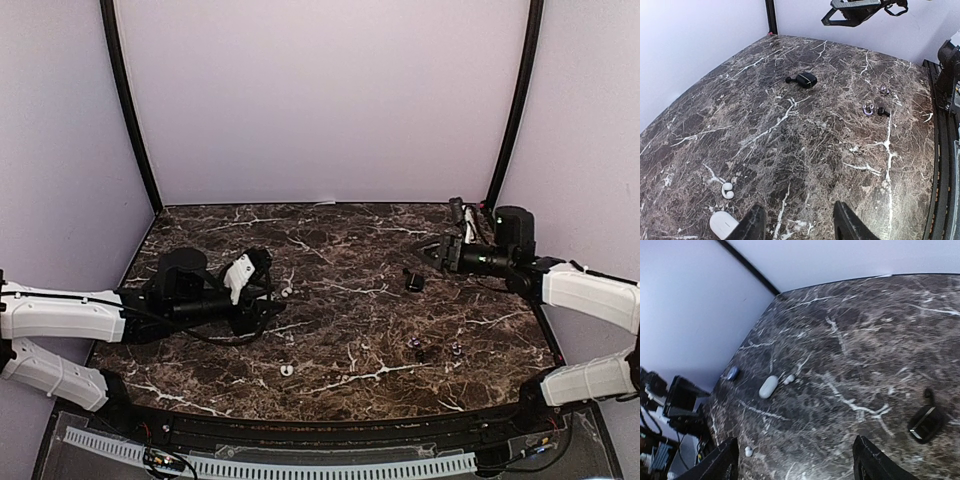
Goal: Insert the wireless bluetooth earbuds into the charging case
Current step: Pick up the charging case from the center of the board.
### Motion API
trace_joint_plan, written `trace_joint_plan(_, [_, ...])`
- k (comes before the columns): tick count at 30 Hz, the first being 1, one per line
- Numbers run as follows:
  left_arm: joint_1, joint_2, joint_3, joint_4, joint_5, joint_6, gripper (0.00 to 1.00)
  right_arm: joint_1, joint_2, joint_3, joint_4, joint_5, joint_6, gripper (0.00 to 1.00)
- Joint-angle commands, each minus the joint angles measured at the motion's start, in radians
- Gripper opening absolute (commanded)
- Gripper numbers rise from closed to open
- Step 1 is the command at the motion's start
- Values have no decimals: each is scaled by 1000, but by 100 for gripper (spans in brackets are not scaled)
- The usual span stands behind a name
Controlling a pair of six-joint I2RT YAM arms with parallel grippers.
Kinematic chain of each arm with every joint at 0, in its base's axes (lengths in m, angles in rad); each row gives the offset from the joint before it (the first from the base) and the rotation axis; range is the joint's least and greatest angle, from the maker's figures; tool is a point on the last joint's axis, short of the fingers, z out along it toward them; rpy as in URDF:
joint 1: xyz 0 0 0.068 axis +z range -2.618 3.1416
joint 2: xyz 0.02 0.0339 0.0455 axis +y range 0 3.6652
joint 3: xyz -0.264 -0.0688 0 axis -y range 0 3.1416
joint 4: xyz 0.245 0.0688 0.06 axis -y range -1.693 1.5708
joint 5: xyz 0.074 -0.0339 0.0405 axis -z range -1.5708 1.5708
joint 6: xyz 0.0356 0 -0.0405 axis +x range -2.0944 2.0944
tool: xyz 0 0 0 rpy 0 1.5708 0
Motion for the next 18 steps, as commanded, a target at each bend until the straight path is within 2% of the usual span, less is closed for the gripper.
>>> trace_joint_plan(1, [-7, -22, -38, 83, 27, 73, 48, 134, -22, 32, -62, -19, -47, 78])
trace_joint_plan(7, [-16, -22, -87, 154, 39, 128, 46, 332, 2, 42, -31, 39, 20, 78])
trace_joint_plan(14, [-54, -4, -112, 226, -11, 205, 45, 513, 176, 144, -31, 120, 54, 79])
trace_joint_plan(17, [-54, 11, -73, 165, -179, 113, 55, 535, 239, 165, -27, 140, 57, 78])
trace_joint_plan(18, [-51, 21, -52, 126, -259, 65, 63, 535, 249, 163, -21, 153, 60, 78])
